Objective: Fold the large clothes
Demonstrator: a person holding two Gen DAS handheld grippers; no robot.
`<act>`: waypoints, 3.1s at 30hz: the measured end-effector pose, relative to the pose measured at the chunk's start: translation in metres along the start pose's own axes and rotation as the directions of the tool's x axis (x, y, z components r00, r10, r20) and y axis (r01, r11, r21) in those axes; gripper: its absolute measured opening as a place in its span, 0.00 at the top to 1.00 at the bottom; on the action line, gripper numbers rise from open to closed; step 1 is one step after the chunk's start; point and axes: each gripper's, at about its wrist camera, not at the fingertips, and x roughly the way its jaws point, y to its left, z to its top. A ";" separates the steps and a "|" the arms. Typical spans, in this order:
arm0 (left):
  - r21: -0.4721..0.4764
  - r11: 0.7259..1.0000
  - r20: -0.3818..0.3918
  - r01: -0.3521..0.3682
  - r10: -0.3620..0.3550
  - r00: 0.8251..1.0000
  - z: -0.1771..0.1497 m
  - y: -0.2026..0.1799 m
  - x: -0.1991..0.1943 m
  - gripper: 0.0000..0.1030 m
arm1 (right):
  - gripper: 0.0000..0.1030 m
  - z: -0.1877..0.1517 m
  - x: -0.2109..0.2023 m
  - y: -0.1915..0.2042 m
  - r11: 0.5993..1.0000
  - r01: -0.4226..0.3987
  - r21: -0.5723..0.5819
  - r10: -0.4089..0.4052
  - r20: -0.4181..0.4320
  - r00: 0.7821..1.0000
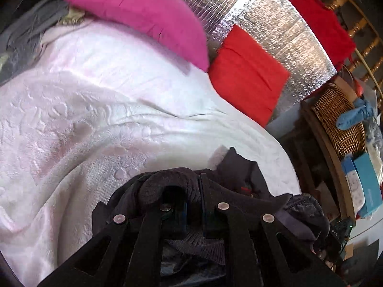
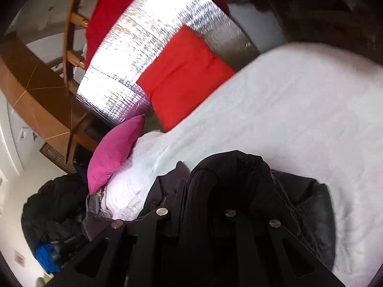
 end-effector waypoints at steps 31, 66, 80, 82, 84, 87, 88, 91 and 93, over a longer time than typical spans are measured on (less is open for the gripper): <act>-0.004 0.924 0.023 -0.382 0.382 0.924 -0.091 -0.001 -0.084 0.12 | 0.12 -0.023 -0.105 -0.036 0.983 0.175 0.058 -0.180 0.100 0.979; 0.169 0.961 -0.221 -0.221 0.255 0.941 0.055 -0.036 0.054 0.18 | 0.04 0.055 0.042 -0.003 0.891 0.370 -0.262 -0.404 -0.088 0.910; 0.338 0.925 -0.170 -0.172 0.239 0.956 0.055 -0.056 0.060 0.88 | 0.78 0.047 0.073 0.012 0.842 0.364 -0.398 -0.429 -0.085 0.899; 0.321 0.925 -0.095 -0.203 0.244 0.965 0.061 -0.057 0.049 0.91 | 0.78 0.051 0.067 0.024 0.832 0.380 -0.403 -0.415 0.002 0.910; 0.297 0.921 -0.032 -0.254 0.276 0.961 0.065 -0.051 0.046 0.91 | 0.78 0.053 0.059 0.026 0.831 0.404 -0.382 -0.411 0.066 0.909; 0.316 0.879 -0.048 -0.357 0.391 0.919 0.054 -0.037 0.072 0.91 | 0.78 0.050 0.074 0.004 0.831 0.447 -0.331 -0.456 0.056 0.888; 0.323 0.859 -0.045 -0.397 0.433 0.900 0.050 -0.033 0.082 0.96 | 0.78 0.047 0.083 -0.005 0.823 0.468 -0.321 -0.479 0.049 0.876; 0.298 0.823 -0.055 -0.484 0.521 0.852 0.038 -0.011 0.100 0.97 | 0.78 0.050 0.089 -0.042 0.887 0.432 -0.164 -0.445 -0.048 0.894; 0.235 0.859 -0.063 -0.455 0.481 0.875 0.038 -0.002 0.086 0.96 | 0.59 0.055 0.075 -0.053 0.929 0.364 -0.070 -0.367 -0.038 0.929</act>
